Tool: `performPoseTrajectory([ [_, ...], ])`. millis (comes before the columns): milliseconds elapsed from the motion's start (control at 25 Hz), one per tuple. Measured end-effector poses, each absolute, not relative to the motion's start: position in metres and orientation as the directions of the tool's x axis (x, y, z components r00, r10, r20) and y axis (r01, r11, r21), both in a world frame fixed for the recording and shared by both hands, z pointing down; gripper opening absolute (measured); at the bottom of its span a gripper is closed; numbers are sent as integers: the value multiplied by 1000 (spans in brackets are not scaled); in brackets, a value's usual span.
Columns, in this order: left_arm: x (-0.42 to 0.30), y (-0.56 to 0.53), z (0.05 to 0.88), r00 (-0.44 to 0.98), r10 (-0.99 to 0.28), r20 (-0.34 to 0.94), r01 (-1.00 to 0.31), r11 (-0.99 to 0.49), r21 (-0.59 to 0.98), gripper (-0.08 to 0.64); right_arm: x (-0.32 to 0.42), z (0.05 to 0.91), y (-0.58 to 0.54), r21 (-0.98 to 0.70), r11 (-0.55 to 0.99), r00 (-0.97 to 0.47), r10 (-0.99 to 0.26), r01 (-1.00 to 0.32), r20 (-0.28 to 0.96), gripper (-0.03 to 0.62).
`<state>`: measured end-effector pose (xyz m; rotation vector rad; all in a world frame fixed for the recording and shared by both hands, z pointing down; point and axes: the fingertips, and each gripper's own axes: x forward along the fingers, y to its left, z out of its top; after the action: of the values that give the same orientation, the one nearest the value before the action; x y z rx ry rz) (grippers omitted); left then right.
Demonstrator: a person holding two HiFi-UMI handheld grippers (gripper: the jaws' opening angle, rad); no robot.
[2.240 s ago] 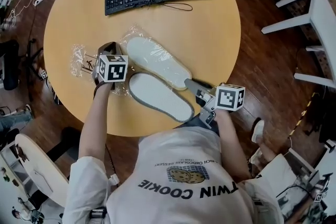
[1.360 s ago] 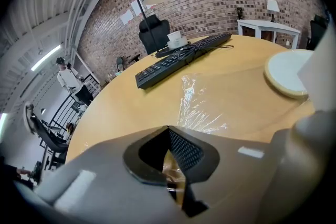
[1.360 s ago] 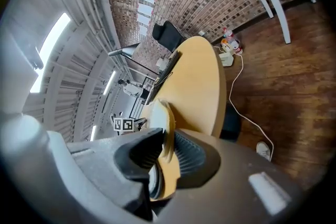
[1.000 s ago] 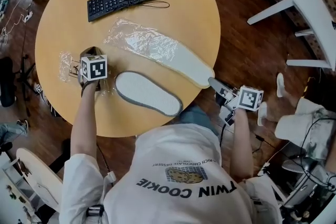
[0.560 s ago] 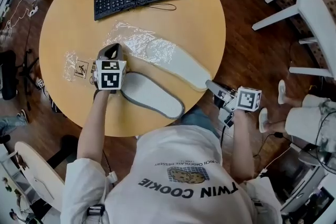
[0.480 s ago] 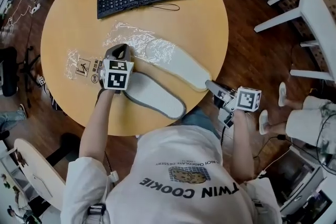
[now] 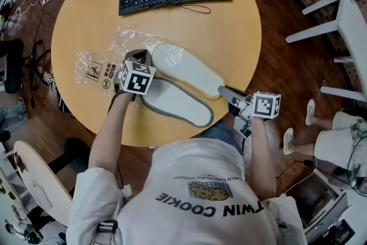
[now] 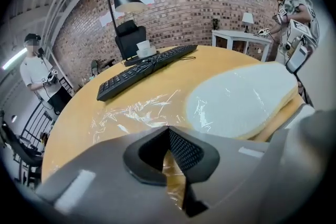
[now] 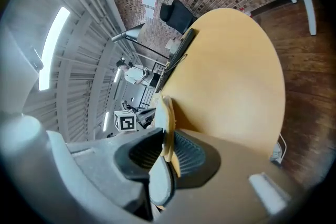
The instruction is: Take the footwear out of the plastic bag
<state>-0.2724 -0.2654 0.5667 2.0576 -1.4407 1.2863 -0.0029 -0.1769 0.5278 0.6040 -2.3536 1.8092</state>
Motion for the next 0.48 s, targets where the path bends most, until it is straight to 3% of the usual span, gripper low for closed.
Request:
performPoseTrajectory([
  [480,-310,-276,567,9,-592,806,-912,-336,-236,3,5,536,-177,-899,188,-904,-250,-396,346,67],
])
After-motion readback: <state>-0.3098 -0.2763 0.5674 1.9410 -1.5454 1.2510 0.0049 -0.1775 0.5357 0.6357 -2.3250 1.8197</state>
